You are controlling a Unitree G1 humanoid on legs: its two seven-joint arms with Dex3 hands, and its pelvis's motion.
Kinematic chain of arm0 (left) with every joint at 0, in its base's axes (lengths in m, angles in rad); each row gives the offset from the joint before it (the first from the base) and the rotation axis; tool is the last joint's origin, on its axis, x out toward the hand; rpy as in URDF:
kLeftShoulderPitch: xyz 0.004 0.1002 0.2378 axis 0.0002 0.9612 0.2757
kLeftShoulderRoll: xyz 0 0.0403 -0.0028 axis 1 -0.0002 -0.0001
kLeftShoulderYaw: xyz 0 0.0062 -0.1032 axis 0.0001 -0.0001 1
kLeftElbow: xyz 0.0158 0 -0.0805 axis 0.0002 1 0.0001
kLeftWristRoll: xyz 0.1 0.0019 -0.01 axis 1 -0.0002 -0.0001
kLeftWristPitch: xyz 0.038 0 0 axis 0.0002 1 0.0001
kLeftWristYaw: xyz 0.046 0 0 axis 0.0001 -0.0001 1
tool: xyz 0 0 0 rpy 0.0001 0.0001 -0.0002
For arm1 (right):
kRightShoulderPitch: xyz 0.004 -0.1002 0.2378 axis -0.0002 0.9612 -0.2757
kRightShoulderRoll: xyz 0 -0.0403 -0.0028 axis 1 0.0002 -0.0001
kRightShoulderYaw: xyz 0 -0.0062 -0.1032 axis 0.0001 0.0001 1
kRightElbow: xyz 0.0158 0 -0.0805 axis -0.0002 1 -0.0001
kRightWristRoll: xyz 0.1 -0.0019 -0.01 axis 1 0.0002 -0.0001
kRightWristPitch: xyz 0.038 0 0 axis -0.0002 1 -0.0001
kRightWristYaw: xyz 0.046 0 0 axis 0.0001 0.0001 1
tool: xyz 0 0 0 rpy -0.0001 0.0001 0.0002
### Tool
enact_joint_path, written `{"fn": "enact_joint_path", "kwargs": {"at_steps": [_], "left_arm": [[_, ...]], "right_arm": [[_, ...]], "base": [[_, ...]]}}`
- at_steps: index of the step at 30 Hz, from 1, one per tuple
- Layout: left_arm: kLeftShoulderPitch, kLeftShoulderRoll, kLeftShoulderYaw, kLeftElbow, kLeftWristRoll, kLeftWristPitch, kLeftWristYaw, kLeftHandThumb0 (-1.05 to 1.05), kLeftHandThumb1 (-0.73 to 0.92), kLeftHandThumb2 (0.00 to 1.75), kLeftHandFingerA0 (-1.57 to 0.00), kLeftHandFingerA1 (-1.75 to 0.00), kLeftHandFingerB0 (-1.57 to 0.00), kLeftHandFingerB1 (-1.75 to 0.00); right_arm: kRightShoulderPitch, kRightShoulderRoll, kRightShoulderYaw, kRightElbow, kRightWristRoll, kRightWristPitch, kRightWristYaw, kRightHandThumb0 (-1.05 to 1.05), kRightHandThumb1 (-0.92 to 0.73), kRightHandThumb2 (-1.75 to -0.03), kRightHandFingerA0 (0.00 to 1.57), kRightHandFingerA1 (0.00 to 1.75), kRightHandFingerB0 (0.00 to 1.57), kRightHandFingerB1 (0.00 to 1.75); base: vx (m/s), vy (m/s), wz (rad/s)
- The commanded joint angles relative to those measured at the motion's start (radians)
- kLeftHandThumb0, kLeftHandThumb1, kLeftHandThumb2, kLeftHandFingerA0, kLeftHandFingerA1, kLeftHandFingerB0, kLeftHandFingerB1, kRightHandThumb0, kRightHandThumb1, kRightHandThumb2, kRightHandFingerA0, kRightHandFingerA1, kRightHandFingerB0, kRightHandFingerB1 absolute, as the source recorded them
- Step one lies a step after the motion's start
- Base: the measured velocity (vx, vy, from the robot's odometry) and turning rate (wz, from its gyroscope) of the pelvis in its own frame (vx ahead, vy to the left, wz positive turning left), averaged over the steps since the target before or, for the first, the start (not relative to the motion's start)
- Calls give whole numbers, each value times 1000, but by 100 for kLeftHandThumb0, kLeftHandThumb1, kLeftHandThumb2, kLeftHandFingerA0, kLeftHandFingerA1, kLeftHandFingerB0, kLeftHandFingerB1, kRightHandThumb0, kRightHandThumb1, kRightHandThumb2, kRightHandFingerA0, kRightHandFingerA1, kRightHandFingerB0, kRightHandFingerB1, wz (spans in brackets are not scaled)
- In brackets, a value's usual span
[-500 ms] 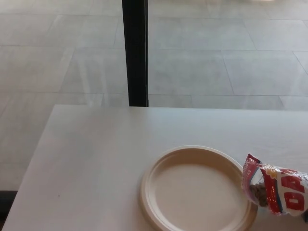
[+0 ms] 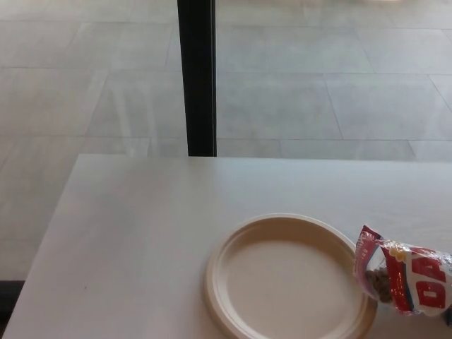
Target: The robot uses its right hand to pick up a bag of sunflower seeds kept in the middle of the desk and tilts it over a plate kept next to it to pour out a few seeds and then puts the bag of seeds back on the desk
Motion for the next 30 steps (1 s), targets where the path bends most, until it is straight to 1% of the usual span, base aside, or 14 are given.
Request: {"fn": "enact_joint_path", "kwargs": {"at_steps": [1, 2, 3, 4, 8, 9, 11, 12, 17, 18, 19, 21, 22, 30], "left_arm": [[-10, 30, 1, 15, -18, -29, -16, -61, 64, 59, -44, -54, -37, -36], [-13, 26, 15, 17, -34, -25, -21, -59, 63, 59, -43, -55, -38, -37], [-14, 25, 21, 17, -40, -24, -23, -59, 63, 59, -43, -55, -38, -37], [-11, 27, 12, 14, -31, -27, -19, -59, 63, 59, -43, -56, -38, -37], [-7, 25, 8, 16, -31, -32, -17, -60, 63, 59, -43, -55, -38, -37], [-7, 24, 8, 19, -32, -32, -21, -60, 64, 59, -42, -56, -37, -37], [-6, 21, 10, 19, -35, -32, -24, -60, 64, 59, -42, -56, -37, -37], [-6, 23, -3, 19, -21, -35, -10, -62, 64, 59, -45, -57, -38, -36], [2, 20, -8, 17, -19, -39, -13, -63, 64, 60, -45, -56, -38, -36], [-1, 20, -6, 18, -21, -33, -8, -64, 49, 89, -43, -63, -32, -50], [-2, 20, -6, 19, -21, -31, -7, -62, 64, 59, -48, -58, -40, -36], [-4, 20, -5, 18, -23, -35, -14, -60, 64, 59, -44, -57, -37, -37], [-1, 18, 0, 18, -28, -43, -24, -61, 63, 59, -45, -57, -38, -37], [-21, 9, 21, 13, -55, -66, -66, -63, 62, 59, -41, -52, -41, -35]], "right_arm": [[-36, -58, -28, -79, 72, -81, -20, -105, -65, -106, 0, 41, 0, 42], [-51, -84, -18, -121, 66, -50, -18, -103, -77, -67, 0, 0, 0, 16], [-57, -93, -13, -141, 65, -35, -17, -103, -77, -67, 0, 0, 0, 16], [-65, -108, 5, -168, 36, -48, -48, -105, -64, -107, 0, 35, 0, 42], [-88, -127, 36, -347, 31, -70, 3, -99, -57, -100, 0, 36, 0, 43], [-82, -128, 75, -470, -2, -76, 2, -101, -64, -68, 0, 7, 0, 40], [-75, -128, 96, -556, 3, -55, 30, -101, -64, -68, 0, 7, 0, 40], [-60, -130, 116, -625, -8, -39, 39, -105, -59, -101, 0, 24, 0, 41], [-28, -150, 233, -935, -37, 12, 115, -105, -60, -98, 0, 11, 0, 32], [-32, -150, 255, -970, -59, -8, 117, -91, -64, -61, 0, 11, 1, 37], [-35, -159, 283, -991, -72, -22, 141, -82, -49, -94, 0, 14, 0, 21], [-38, -176, 324, -1011, -87, -42, 181, -88, -54, -93, 0, 5, 0, 9], [-45, -181, 348, -1016, -123, -65, 181, -88, -53, -92, 4, 8, 9, 12], [-56, -237, 538, -1061, -333, -27, 170, -89, -55, -92, 2, 24, 12, 13]], "base": [[0, 0, 0], [0, 0, 0], [0, 0, 0], [0, 0, 0], [0, 0, 0], [0, 0, 0], [0, 0, 0], [0, 0, 0], [0, 0, 0], [0, 0, 0], [0, 0, 0], [0, 0, 0], [0, 0, 0], [0, 0, 0]]}}
